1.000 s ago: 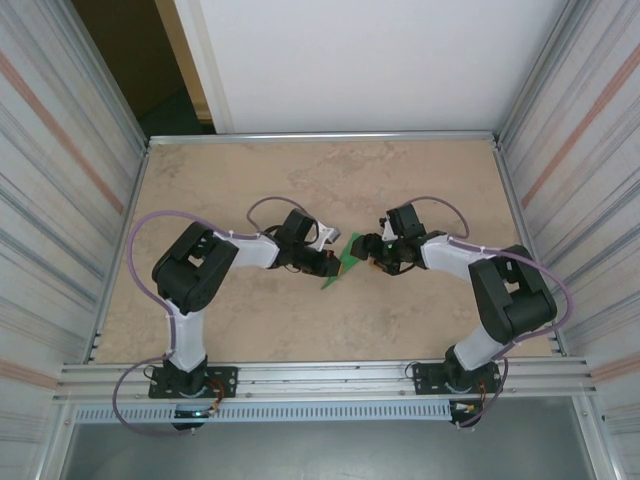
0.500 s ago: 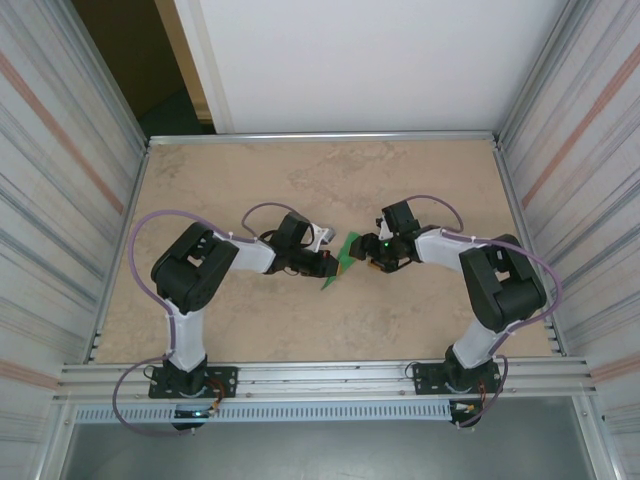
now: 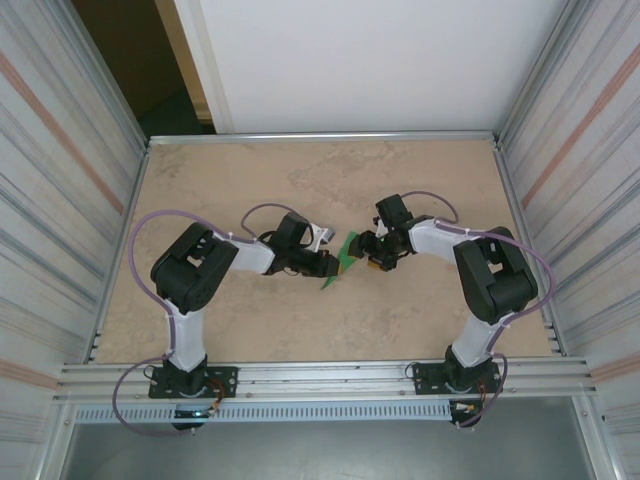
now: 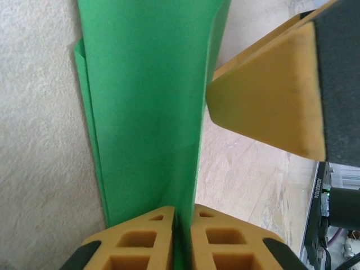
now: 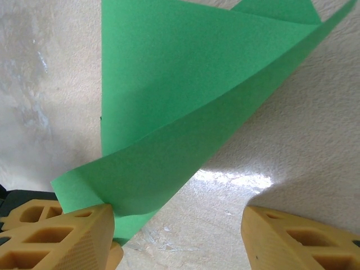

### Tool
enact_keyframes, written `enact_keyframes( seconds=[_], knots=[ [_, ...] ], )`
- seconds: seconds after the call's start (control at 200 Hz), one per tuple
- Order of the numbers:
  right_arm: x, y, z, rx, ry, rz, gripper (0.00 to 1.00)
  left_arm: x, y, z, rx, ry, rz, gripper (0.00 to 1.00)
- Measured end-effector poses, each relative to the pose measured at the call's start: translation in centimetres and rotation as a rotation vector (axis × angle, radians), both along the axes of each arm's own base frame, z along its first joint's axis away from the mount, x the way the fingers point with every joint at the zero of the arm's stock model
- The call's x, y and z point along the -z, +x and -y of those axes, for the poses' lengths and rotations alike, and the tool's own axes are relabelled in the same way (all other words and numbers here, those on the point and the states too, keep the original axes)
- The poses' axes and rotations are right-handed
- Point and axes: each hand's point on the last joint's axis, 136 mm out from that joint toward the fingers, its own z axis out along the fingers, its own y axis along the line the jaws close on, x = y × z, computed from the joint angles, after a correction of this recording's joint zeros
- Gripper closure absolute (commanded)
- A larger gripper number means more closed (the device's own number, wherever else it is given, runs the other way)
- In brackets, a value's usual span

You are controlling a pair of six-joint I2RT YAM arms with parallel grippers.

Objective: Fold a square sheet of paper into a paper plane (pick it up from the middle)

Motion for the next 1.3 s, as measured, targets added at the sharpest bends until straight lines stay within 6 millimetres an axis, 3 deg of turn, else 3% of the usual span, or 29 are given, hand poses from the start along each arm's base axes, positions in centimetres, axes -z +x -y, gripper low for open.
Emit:
enact_keyframes(
  seconds=[0.476,0.912,1.303],
  knots=[
    [0.3,-0.1,0.1,0.002,-0.014,-0.024,0.39,-0.5,0.0,-0.4,-0.015,0.018,0.011,0.72],
    [0.2,0.0,0.1,0.002,-0.016,-0.028,0.39,-1.5,0.0,-0.9,-0.029,0.034,0.037,0.55],
    [0.4,0.0,0.1,0.002,-0.022,-0.041,0.39,-1.0,-0.2,-1.2,-0.013,0.078,0.048,0.53]
  ],
)
